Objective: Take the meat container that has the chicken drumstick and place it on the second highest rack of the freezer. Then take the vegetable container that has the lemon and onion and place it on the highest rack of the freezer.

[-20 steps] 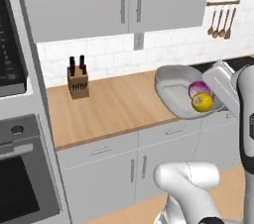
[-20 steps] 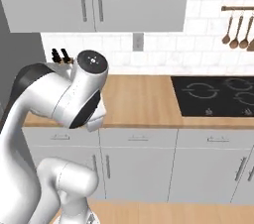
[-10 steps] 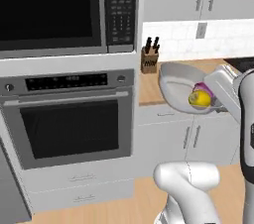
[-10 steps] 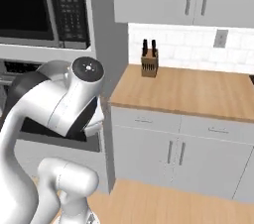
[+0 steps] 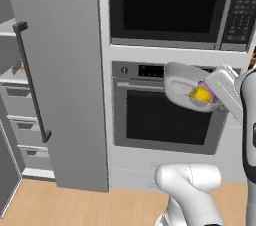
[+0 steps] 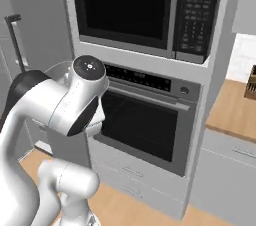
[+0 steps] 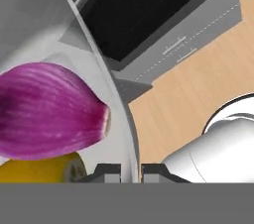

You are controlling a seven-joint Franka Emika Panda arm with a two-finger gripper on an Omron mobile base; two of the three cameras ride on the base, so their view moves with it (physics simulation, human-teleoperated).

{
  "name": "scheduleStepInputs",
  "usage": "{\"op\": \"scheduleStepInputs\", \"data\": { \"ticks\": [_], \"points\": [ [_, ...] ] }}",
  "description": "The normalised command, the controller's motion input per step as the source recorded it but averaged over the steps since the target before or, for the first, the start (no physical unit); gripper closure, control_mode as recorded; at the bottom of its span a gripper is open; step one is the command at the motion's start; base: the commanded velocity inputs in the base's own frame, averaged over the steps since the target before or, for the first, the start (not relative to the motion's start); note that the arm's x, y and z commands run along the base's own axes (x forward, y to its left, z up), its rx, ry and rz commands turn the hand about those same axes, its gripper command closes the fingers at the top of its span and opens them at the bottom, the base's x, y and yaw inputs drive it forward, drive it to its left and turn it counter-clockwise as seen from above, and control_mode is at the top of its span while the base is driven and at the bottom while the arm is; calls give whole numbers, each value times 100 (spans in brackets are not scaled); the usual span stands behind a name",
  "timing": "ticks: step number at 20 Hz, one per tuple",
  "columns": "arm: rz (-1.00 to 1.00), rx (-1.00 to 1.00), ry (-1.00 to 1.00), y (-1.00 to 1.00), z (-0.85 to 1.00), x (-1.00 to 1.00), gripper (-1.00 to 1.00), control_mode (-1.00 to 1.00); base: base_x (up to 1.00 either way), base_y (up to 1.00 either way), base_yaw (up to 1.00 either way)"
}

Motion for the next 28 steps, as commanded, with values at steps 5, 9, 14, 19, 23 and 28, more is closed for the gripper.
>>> {"op": "scheduleStepInputs", "data": {
  "ticks": [5,9,14,19,23,28],
  "points": [
    [0,0,0,0,0,0,100,100,38,99,28],
    [0,0,0,0,0,0,100,100,83,99,16],
    [0,0,0,0,0,0,100,100,86,95,15],
    [0,0,0,0,0,0,100,100,82,51,11],
    [0,0,0,0,0,0,100,100,62,32,7],
    [0,0,0,0,0,0,100,100,73,27,6]
  ]
}}
